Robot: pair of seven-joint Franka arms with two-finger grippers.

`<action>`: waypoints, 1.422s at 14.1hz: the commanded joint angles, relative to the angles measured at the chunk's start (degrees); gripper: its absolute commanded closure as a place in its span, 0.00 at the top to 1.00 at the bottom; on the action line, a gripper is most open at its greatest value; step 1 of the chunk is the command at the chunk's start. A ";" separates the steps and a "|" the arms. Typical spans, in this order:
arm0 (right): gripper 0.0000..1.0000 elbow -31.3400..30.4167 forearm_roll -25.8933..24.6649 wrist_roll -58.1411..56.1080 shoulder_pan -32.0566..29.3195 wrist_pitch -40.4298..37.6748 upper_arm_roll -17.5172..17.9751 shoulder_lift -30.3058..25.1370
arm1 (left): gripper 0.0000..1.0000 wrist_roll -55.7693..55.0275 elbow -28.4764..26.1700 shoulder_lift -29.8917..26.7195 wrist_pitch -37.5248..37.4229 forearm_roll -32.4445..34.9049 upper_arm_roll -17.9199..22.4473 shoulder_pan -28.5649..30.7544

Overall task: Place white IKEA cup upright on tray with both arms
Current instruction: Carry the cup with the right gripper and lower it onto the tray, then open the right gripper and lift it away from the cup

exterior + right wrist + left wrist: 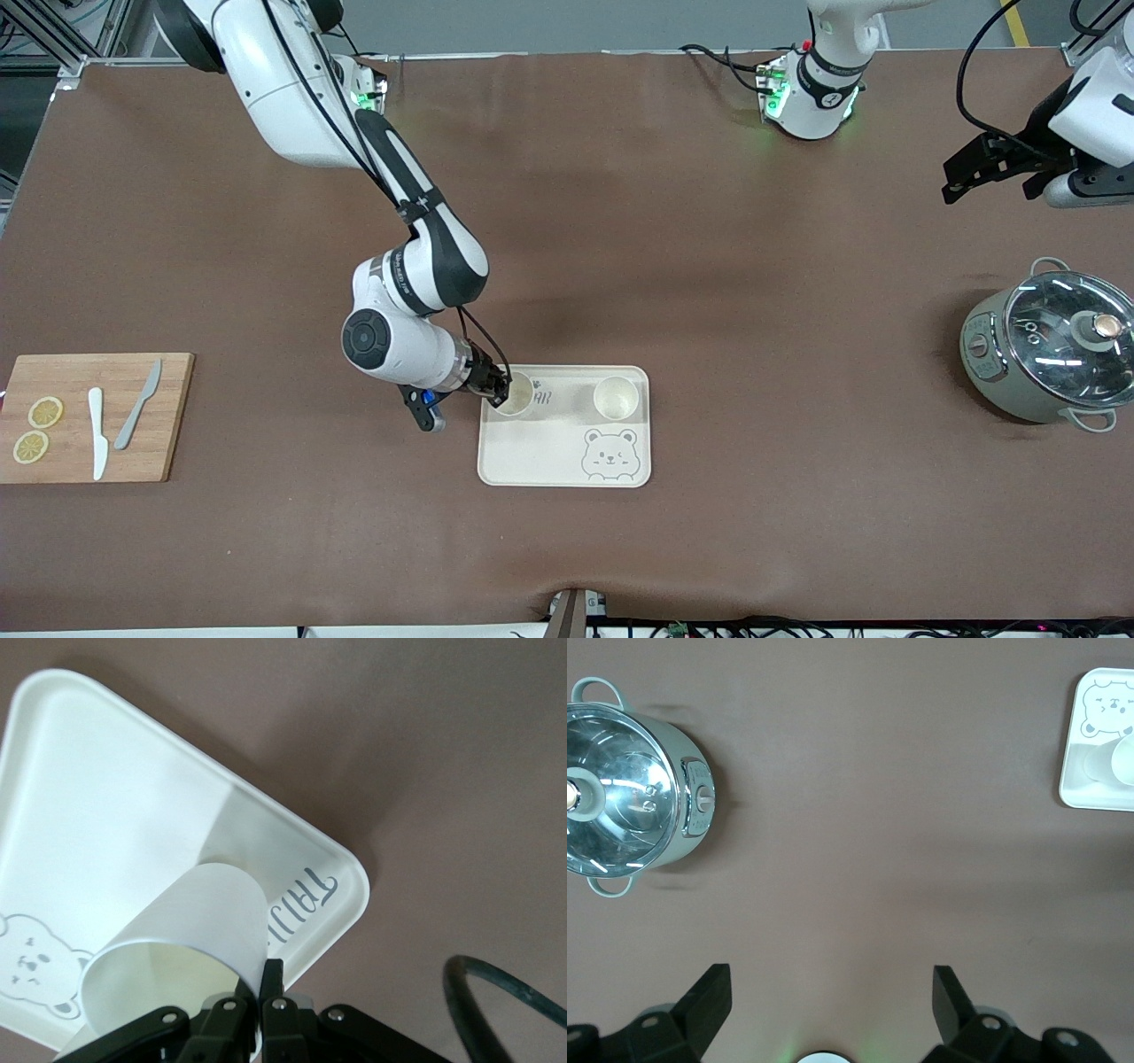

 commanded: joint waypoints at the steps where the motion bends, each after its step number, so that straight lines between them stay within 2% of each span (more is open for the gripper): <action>1: 0.00 1.95 1.25 1.01 0.54 -0.27 -0.57 1.70 | 1.00 -0.42 -0.28 -0.37 -0.13 -0.76 -0.22 0.61; 2: 0.00 1.95 1.25 1.01 0.54 -0.27 -0.57 1.96 | 1.00 -0.42 -0.28 -0.37 -0.22 -0.76 -0.22 0.61; 3: 0.04 1.95 1.25 1.01 0.54 -0.36 -0.57 2.14 | 1.00 -0.42 -0.28 -0.37 -0.22 -0.76 -0.22 0.70; 4: 0.53 1.95 1.25 1.01 0.45 -0.36 -0.57 2.14 | 1.00 -0.42 -0.28 -0.37 -0.22 -0.76 -0.22 0.70; 5: 0.85 1.95 1.17 0.83 0.37 -0.44 -0.57 2.14 | 1.00 -0.42 -0.28 -0.46 -0.31 -0.76 -0.13 0.70; 6: 1.00 2.03 0.38 0.83 0.54 -0.53 -0.74 1.88 | 1.00 -0.59 -0.28 -0.46 -0.40 -0.85 -0.13 0.70; 10: 1.00 4.23 0.37 0.13 -0.25 -3.24 -0.92 0.56 | 1.00 0.19 -0.28 -0.98 -1.19 -0.76 0.31 0.79; 13: 1.00 8.69 -0.24 0.13 -0.77 -12.54 -2.76 -0.14 | 1.00 0.72 0.07 -1.07 -1.54 -0.85 0.57 0.96; 16: 1.00 16.86 -0.42 0.39 -2.61 -27.38 -5.92 -0.23 | 1.00 0.64 0.16 -1.16 -2.15 -0.85 0.48 0.87; 17: 1.00 19.76 -2.07 0.39 -2.71 -31.17 -7.67 -0.49 | 1.00 0.64 0.16 -1.16 -2.24 -0.76 0.48 0.87; 18: 1.00 22.31 -3.74 -0.13 -3.23 -33.30 -9.26 -1.28 | 1.00 0.64 0.16 -1.16 -2.24 -0.85 0.48 0.87; 20: 1.00 23.39 -3.93 -0.22 -6.21 -36.29 -9.62 -3.91 | 1.00 0.72 1.12 -0.81 -2.24 -0.76 0.48 0.87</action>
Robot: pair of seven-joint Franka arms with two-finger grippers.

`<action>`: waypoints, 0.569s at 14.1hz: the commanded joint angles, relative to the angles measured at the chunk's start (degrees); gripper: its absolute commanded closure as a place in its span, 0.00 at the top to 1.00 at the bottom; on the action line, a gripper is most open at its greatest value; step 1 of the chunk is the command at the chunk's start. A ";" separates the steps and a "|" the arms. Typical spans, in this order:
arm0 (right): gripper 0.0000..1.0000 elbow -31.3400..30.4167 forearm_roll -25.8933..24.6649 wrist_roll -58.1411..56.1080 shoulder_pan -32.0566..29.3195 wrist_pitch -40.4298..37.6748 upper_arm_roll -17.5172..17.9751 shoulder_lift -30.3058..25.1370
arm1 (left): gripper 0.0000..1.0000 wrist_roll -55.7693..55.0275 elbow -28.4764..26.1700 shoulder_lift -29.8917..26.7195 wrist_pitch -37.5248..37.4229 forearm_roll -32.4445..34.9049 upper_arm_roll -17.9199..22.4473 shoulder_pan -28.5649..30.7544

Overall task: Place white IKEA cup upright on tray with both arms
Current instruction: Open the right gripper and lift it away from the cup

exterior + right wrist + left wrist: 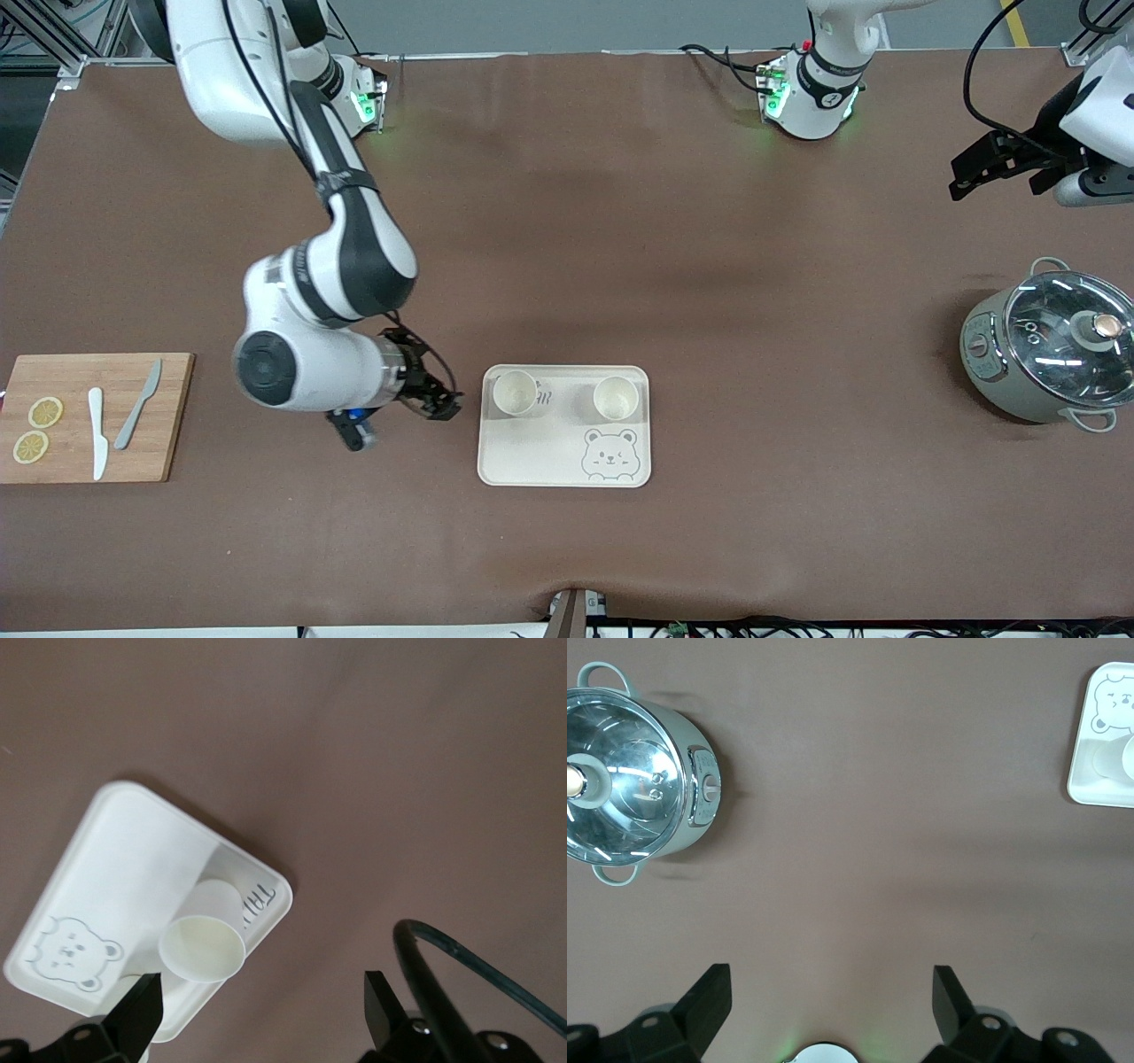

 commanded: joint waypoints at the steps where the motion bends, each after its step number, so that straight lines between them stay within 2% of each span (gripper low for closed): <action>1: 1.00 2.01 -1.72 -0.57 -3.62 -5.14 -0.30 -3.56 | 1.00 0.44 1.89 -0.28 -1.15 -0.59 -0.03 0.30; 3: 1.00 1.40 -2.51 -3.37 -6.08 -6.82 -0.13 -9.00 | 1.00 0.52 1.99 -0.19 -1.24 -0.32 -0.03 0.30; 5: 1.00 -0.44 -6.18 -13.10 -7.59 -12.96 -0.22 -13.23 | 1.00 0.70 2.08 -0.19 -1.24 -0.32 -0.03 0.39; 6: 1.00 -2.28 -9.17 -15.23 -7.59 -13.59 -0.13 -15.51 | 1.00 0.70 2.25 -0.19 -1.24 -0.23 -0.03 0.39; 8: 1.00 -10.69 -10.34 -17.35 -7.94 -11.68 -0.13 -21.83 | 1.00 0.52 2.61 -0.19 -1.24 -0.23 -0.03 0.39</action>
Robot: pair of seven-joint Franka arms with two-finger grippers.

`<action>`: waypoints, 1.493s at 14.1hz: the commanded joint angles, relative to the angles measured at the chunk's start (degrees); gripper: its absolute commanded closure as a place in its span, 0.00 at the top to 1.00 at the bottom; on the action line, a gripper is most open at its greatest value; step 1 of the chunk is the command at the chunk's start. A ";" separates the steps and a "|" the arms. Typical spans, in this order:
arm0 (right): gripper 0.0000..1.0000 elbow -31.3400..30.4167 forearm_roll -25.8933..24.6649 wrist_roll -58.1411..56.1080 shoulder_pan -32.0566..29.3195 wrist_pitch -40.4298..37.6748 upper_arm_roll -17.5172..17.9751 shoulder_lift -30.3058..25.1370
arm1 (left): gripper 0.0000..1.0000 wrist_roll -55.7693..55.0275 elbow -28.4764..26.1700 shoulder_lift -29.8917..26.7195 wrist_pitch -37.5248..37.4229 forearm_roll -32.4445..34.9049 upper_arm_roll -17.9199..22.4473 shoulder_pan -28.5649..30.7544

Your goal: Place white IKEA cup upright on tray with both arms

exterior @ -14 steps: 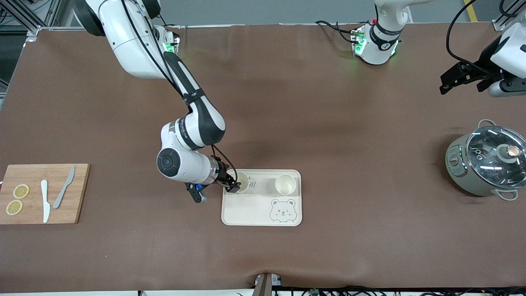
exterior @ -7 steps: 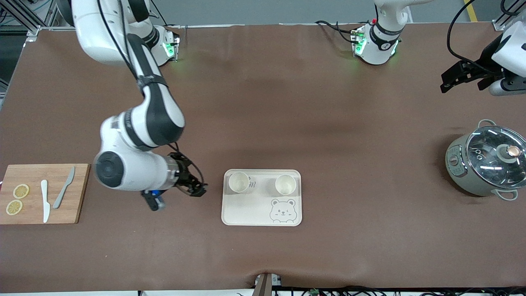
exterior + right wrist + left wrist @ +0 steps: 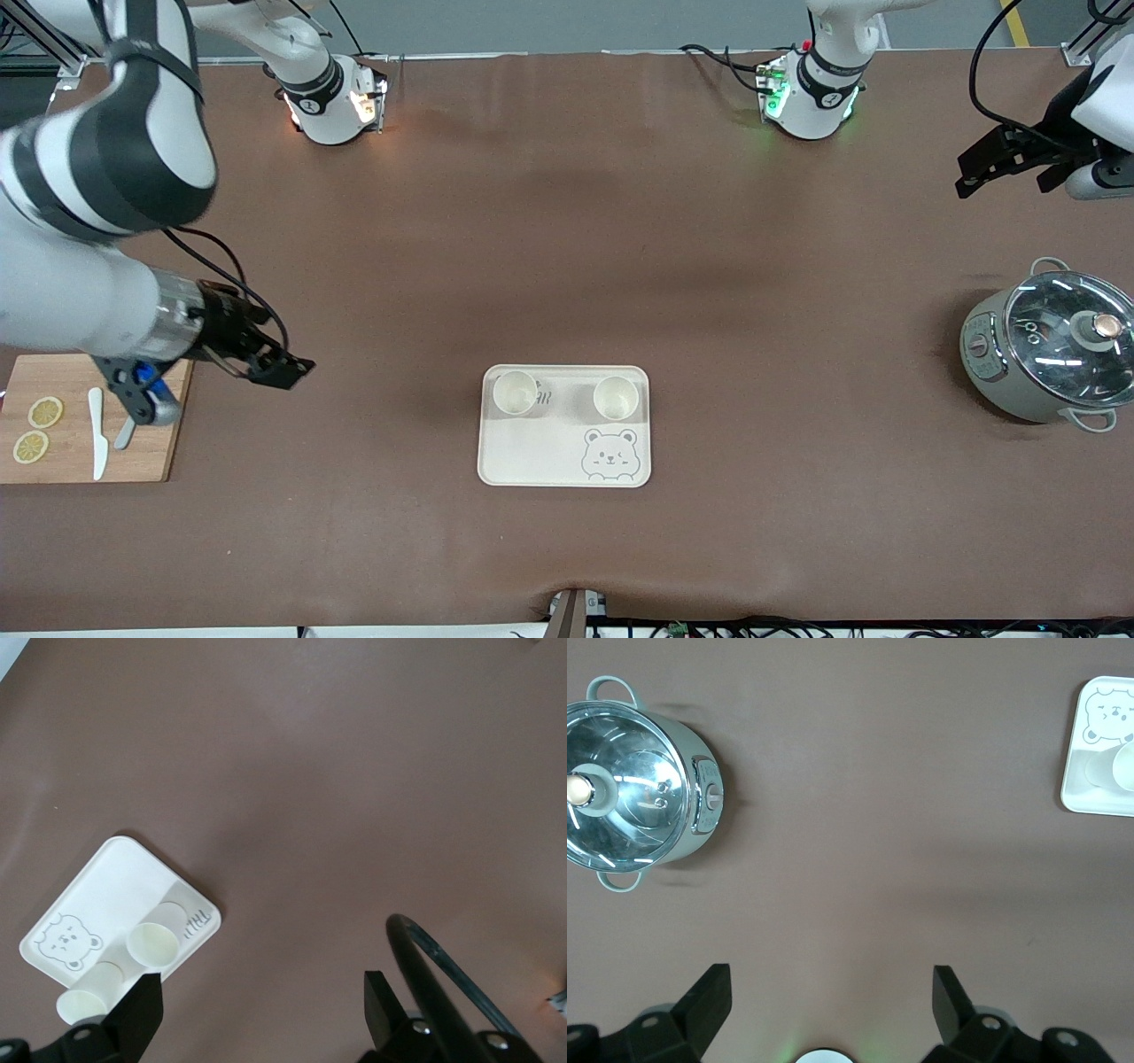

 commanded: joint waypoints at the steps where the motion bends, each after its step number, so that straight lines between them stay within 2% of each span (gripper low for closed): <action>1: 1.00 -13.87 -2.80 -8.27 -0.82 3.08 0.75 -9.96 | 1.00 0.60 1.17 -0.19 -1.20 -0.23 -0.05 0.28; 5: 1.00 -23.04 -8.15 -24.90 -5.22 2.91 0.67 -19.02 | 1.00 0.60 1.26 -0.19 -2.34 -0.23 -0.05 0.37; 7: 1.00 -23.49 -11.32 -32.28 -7.06 2.56 0.67 -20.62 | 1.00 0.60 1.26 -0.19 -2.43 -0.23 -0.05 0.37; 9: 1.00 -23.32 -11.68 -41.66 -12.06 2.64 0.67 -21.41 | 1.00 0.60 1.26 -0.19 -2.43 -0.32 0.04 0.46; 13: 1.00 -22.44 -14.14 -58.74 -16.74 3.44 0.75 -22.64 | 1.00 0.77 1.35 -0.19 -4.62 -0.23 0.04 0.89; 16: 1.00 -21.29 -14.15 -59.38 -16.57 0.19 0.84 -23.25 | 1.00 1.30 1.53 -0.54 -6.99 -0.32 -0.05 2.48; 18: 1.00 -24.09 -18.51 -58.07 -13.25 1.49 1.89 -25.27 | 1.00 1.22 1.79 -0.81 -7.18 -0.41 -0.05 2.57; 21: 1.00 -30.23 -19.07 -57.80 -12.61 4.66 1.72 -29.83 | 1.00 1.04 3.20 -0.37 -7.18 -0.32 -0.05 2.57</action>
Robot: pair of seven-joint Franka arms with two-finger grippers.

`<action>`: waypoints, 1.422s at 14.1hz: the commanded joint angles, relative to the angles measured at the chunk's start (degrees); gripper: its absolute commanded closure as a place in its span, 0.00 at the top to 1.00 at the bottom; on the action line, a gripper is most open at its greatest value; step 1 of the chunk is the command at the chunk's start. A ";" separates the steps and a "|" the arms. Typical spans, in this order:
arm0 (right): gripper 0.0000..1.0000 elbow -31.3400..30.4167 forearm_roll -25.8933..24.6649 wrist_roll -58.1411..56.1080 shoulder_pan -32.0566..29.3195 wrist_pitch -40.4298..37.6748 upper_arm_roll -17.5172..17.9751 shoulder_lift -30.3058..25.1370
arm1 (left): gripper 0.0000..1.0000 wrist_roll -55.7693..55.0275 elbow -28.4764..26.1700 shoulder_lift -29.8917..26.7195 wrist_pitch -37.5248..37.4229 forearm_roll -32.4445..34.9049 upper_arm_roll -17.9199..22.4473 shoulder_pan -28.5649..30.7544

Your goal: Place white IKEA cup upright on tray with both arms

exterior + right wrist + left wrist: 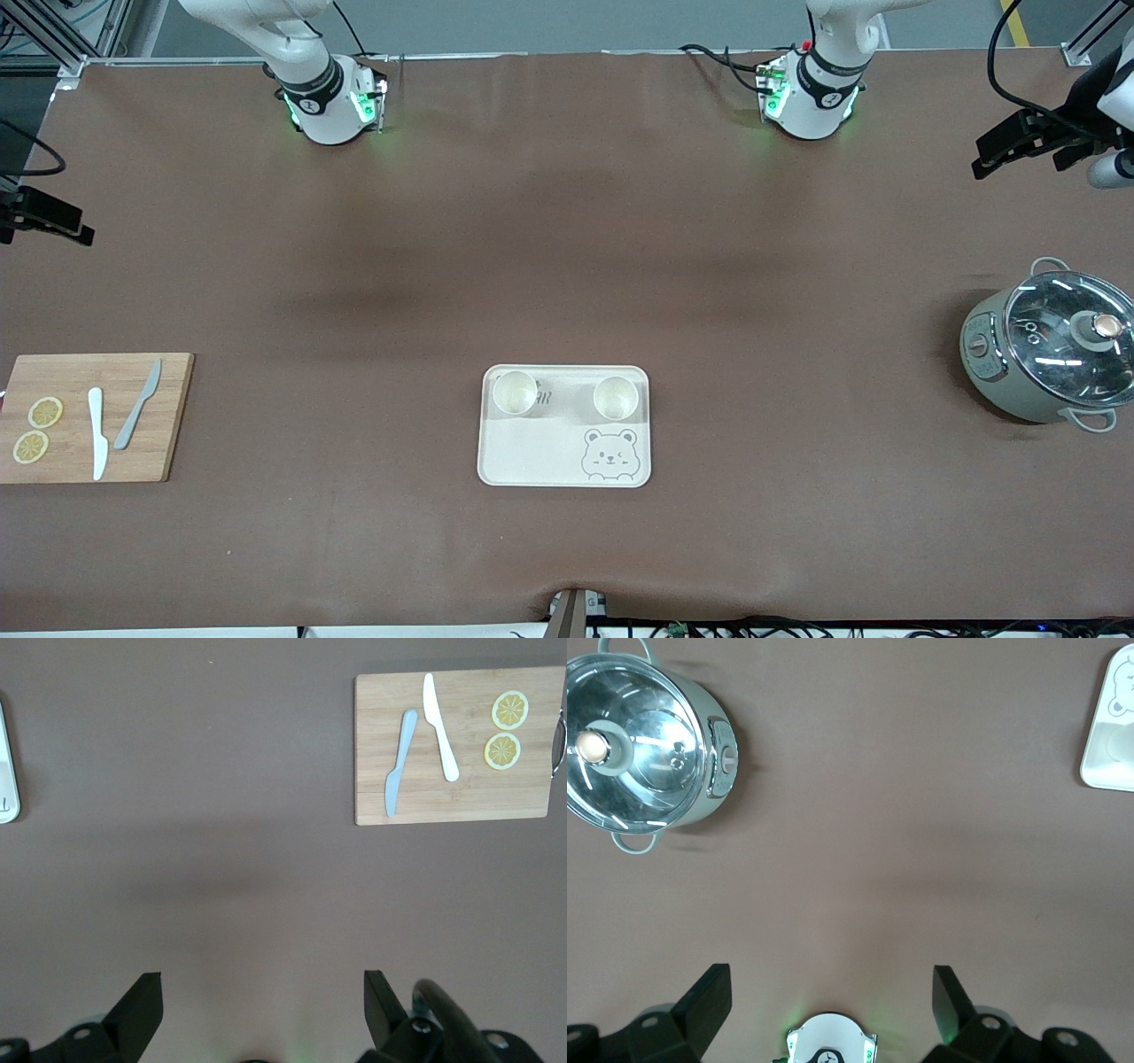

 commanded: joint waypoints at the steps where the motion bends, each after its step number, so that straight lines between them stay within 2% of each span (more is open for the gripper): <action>1: 1.00 -7.24 -1.71 0.35 0.59 2.91 0.12 -5.87 | 1.00 0.62 1.16 -0.44 -1.22 -0.32 -0.23 0.49; 13: 1.00 -6.81 -1.88 0.43 0.50 2.11 0.21 -6.75 | 1.00 0.44 2.74 -0.36 -1.57 1.16 -1.02 -0.21; 20: 1.00 -6.46 -1.53 0.52 0.23 2.82 -0.05 -6.32 | 1.00 0.45 0.72 -1.32 3.17 1.79 -3.04 -0.12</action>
